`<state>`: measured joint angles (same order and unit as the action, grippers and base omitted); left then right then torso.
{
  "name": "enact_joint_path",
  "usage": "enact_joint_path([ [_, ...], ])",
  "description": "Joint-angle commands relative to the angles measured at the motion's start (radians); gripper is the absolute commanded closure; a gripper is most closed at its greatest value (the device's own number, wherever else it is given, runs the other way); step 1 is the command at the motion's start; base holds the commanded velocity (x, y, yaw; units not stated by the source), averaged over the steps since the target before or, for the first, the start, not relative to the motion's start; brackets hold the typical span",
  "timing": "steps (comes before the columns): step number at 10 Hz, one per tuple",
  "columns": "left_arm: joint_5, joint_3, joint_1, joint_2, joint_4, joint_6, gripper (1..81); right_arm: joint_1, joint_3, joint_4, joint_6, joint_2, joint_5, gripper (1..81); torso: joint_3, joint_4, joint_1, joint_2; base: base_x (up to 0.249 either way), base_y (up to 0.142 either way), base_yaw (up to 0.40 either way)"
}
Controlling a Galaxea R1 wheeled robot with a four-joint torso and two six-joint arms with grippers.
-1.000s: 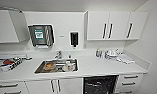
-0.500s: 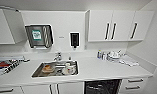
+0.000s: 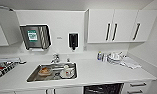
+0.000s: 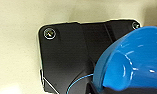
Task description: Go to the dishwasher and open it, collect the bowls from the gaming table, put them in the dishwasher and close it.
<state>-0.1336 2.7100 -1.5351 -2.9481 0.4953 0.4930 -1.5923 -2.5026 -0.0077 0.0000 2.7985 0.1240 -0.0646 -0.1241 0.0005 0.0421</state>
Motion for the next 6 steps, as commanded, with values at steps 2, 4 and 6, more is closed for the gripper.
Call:
enact_joint_path([
  [2, 0.039, -0.001, 0.04, 0.009, -0.001, -0.007, 81.1, 0.034, -0.001, -0.003, -0.003, -0.021, -0.053, 81.1, 0.0, 0.0, 0.0, 0.0, 0.121, -0.083, 0.0],
  [4, 0.039, -0.001, 0.04, 0.007, -0.001, -0.007, 81.1, 0.034, -0.001, -0.003, -0.003, -0.023, -0.057, 81.1, 0.0, 0.0, 0.001, 0.0, 0.0, 0.0, 0.0],
  [6, 0.039, -0.001, 0.04, 0.007, -0.001, -0.007, 81.1, 0.031, 0.007, -0.005, -0.005, -0.024, -0.058, 81.1, 0.0, 0.0, 0.001, 0.0, 0.0, 0.0, 0.0],
])
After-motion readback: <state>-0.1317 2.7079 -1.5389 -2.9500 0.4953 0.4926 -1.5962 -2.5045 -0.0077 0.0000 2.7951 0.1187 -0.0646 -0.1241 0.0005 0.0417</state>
